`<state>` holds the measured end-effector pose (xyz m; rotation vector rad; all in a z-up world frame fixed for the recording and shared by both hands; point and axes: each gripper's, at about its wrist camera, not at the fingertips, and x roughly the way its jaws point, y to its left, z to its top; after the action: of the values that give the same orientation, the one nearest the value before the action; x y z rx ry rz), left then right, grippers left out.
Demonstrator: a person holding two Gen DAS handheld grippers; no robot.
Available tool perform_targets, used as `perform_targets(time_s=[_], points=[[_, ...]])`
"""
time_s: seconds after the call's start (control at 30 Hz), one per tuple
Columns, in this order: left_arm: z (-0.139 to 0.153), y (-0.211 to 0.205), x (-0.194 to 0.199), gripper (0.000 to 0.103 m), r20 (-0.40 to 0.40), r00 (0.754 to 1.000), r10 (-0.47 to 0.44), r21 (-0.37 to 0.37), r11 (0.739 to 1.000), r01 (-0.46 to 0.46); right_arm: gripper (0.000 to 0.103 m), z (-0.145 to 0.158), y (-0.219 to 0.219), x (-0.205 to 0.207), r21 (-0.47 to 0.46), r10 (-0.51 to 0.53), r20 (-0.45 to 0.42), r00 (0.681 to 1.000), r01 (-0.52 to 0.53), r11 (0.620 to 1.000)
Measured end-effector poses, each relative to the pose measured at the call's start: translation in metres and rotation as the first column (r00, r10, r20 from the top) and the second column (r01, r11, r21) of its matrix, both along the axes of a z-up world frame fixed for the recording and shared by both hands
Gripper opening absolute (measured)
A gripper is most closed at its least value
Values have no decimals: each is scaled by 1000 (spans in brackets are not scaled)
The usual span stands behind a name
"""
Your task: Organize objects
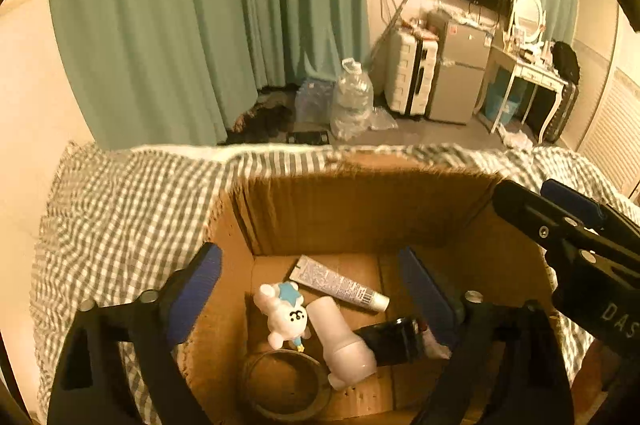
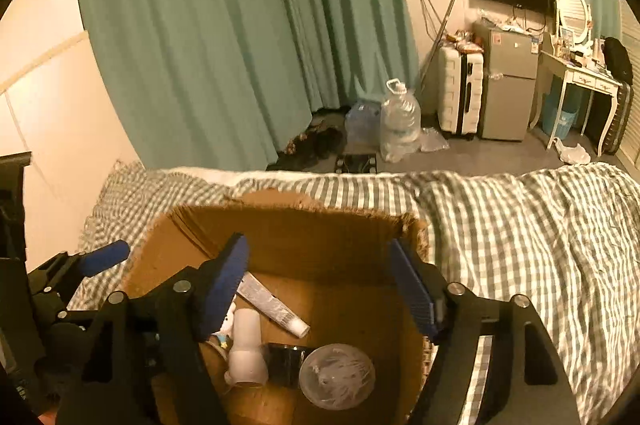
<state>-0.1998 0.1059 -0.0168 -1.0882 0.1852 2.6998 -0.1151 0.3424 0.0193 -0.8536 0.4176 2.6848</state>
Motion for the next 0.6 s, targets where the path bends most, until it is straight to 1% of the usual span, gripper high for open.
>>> perform_targets(time_s=[0.07,0.13,0.17,0.27,0.33,0.47,0.6], points=[[15,2,10,98,-49,999,-3,-13,1000,2,79,10,0,8,-1,-1,-31,1000,1,1000],[28,3,17,99,-80,997,-4,-21,1000,2,88,23,-3,20,16,6,-65,998,-5,1000],[35,4,20,100,-92,996,-5,-20,1000,3,90,28,-5,25,29,6,-75,997,-4,1000],[55,1,31,100,-118,993,-6,-11,1000,5,93,53,-15,47,86,-1,-127,992,12,996],[69,-1,40,101,-142,990,-2,2,1000,3,97,69,-21,65,106,-6,-171,985,25,994],[96,-3,63,102,-185,983,-4,38,999,12,100,95,-28,100,100,-15,-247,969,41,994],[116,-5,86,103,-212,977,-19,62,998,32,101,116,-36,130,106,6,-278,961,25,994]])
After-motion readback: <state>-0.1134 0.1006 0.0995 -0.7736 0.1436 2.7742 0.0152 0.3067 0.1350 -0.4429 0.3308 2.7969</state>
